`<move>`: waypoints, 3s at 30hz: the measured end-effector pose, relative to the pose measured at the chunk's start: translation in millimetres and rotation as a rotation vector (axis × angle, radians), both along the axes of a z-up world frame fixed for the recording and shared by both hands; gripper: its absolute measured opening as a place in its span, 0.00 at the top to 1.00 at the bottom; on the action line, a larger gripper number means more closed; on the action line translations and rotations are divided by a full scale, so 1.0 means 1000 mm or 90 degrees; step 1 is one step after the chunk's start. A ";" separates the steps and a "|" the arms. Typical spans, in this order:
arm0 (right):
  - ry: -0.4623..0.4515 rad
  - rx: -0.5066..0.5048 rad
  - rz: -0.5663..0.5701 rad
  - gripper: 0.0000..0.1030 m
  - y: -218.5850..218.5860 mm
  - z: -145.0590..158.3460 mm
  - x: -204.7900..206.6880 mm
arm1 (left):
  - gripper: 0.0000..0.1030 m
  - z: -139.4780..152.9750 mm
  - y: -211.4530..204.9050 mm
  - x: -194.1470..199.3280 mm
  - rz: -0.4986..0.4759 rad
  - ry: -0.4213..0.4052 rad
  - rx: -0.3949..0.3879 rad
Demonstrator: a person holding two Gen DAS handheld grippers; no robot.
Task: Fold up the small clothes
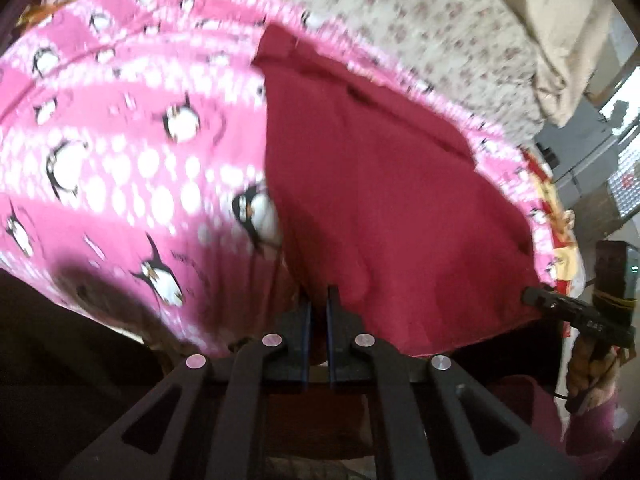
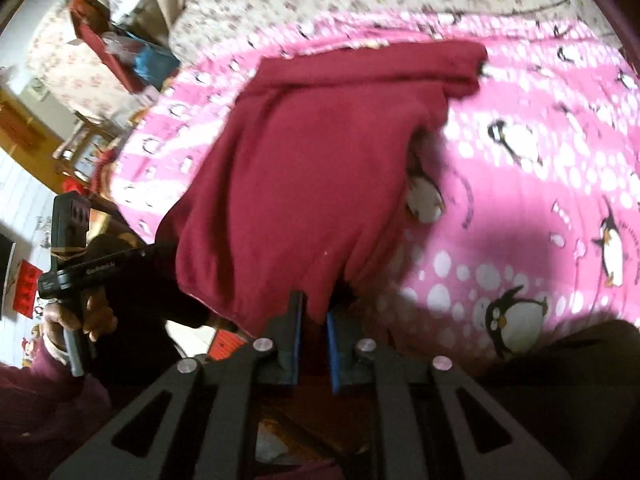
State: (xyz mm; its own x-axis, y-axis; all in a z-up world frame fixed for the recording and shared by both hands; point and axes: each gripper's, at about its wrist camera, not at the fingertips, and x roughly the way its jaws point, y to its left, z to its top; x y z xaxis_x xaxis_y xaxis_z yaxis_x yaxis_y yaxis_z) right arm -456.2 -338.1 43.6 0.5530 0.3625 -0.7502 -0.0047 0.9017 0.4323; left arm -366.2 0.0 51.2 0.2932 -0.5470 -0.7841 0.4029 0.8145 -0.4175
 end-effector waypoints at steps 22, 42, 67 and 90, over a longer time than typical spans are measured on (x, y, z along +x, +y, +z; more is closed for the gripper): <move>-0.186 0.109 -0.144 0.90 -0.090 0.099 0.103 | 1.00 0.133 -0.059 0.184 0.064 -0.190 -0.105; -0.047 0.109 -0.296 0.84 -0.184 0.003 0.311 | 0.99 0.030 -0.139 0.384 0.083 -0.081 -0.071; -0.031 -0.016 -0.329 0.49 -0.178 -0.036 0.322 | 0.54 -0.019 -0.133 0.394 0.145 -0.045 0.081; -0.009 -0.114 -0.202 0.49 -0.090 0.014 0.203 | 0.54 -0.003 -0.071 0.289 0.133 -0.039 0.137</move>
State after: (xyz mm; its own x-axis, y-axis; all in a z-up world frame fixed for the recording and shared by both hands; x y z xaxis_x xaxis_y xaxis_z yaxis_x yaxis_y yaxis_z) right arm -252.8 -428.2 58.0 0.6273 0.0341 -0.7780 0.2832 0.9206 0.2687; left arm -77.6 -71.0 48.0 0.4327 -0.2937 -0.8524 0.2367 0.9493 -0.2069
